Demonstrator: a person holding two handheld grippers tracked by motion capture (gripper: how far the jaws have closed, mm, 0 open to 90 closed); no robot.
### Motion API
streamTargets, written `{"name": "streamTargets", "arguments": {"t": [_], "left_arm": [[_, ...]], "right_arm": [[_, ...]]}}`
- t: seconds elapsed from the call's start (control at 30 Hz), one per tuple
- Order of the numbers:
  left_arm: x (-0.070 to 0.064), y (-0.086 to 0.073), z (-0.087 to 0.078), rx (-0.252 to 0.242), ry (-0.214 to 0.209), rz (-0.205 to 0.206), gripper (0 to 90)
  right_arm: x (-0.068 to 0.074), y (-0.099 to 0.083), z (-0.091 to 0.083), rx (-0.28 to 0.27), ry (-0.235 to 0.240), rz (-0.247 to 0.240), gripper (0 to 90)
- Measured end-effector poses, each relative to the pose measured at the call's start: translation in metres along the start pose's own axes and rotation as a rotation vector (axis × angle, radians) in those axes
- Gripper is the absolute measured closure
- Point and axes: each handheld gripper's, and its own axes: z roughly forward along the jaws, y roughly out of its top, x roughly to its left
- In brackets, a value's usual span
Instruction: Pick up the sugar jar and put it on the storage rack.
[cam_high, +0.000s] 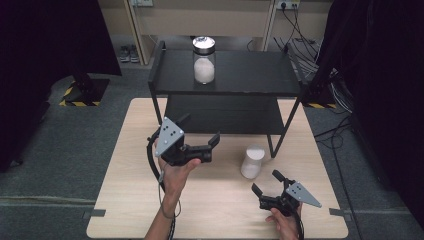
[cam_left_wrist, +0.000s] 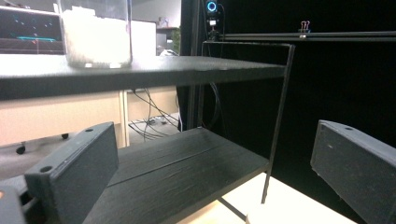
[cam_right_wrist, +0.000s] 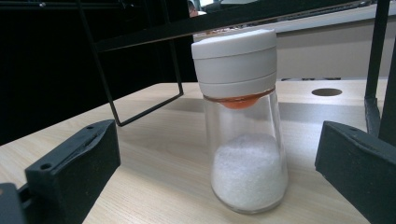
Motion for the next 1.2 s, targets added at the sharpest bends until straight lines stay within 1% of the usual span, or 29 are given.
{"name": "streamTargets", "arguments": {"t": [0.07,0.17,0.23,0.3,0.33,0.37,0.4,0.43,0.47,0.63,0.7,0.8,0.83,0.9,0.97,1.0,1.03,1.1,1.2], "left_arm": [[-0.001,-0.012,-0.003,-0.010,-0.007,-0.005,0.2],[-0.005,-0.027,-0.006,-0.021,0.001,0.001,0.2],[-0.005,-0.037,-0.008,-0.022,-0.006,-0.002,0.2],[-0.007,-0.045,-0.008,-0.015,-0.003,0.015,0.2],[-0.008,-0.050,-0.008,-0.014,0.001,0.016,0.2],[-0.008,-0.055,-0.009,-0.016,-0.001,0.007,0.2],[-0.005,-0.064,-0.010,-0.019,-0.007,-0.011,0.1],[-0.005,-0.068,-0.010,-0.019,-0.007,-0.015,0.2],[-0.005,-0.068,-0.010,-0.019,-0.007,-0.015,0.2],[-0.005,-0.085,-0.017,-0.021,-0.008,-0.018,0.2],[-0.005,-0.093,-0.020,-0.027,-0.004,-0.016,0.2],[-0.006,-0.104,-0.024,-0.038,-0.005,-0.024,0.2],[-0.006,-0.107,-0.025,-0.037,-0.007,-0.019,0.2],[-0.010,-0.112,-0.028,-0.037,0.002,-0.006,0.2],[-0.011,-0.118,-0.030,-0.036,-0.005,-0.006,0.2],[-0.014,-0.125,-0.032,-0.036,0.000,-0.001,0.2],[-0.014,-0.125,-0.032,-0.036,0.000,-0.001,0.2],[-0.015,-0.131,-0.034,-0.036,-0.002,-0.006,0.2],[-0.017,-0.142,-0.036,-0.029,0.007,-0.012,0.2]], "right_arm": [[0.000,0.000,0.000,0.000,0.000,0.000,0.4],[0.000,0.000,0.000,0.001,0.000,-0.002,0.4],[0.000,0.000,0.000,-0.001,0.000,-0.005,0.4],[0.000,0.000,0.000,-0.001,0.000,0.000,0.4],[0.000,0.000,0.000,0.000,0.000,0.001,0.4],[0.000,0.000,0.000,0.000,0.001,-0.001,0.4],[0.000,0.000,0.000,-0.002,0.002,0.000,0.4],[0.000,0.000,0.000,-0.002,0.003,-0.001,0.4],[0.000,0.000,0.000,-0.002,0.003,-0.001,0.4],[-0.001,0.000,0.000,0.002,0.005,-0.006,0.4],[-0.001,0.000,0.000,0.001,0.007,-0.007,0.4],[-0.001,0.000,0.000,0.001,0.005,-0.007,0.4],[-0.001,0.000,0.000,0.001,0.005,-0.006,0.4],[-0.001,0.000,0.000,0.001,0.006,-0.005,0.4],[0.000,0.000,0.000,-0.001,0.008,-0.007,0.4],[0.000,0.000,0.000,0.000,0.007,-0.007,0.4],[0.000,0.000,0.000,0.000,0.007,-0.007,0.4],[0.000,0.000,0.000,0.000,0.007,-0.006,0.4],[0.000,0.000,0.000,-0.003,0.007,-0.004,0.4]]}}
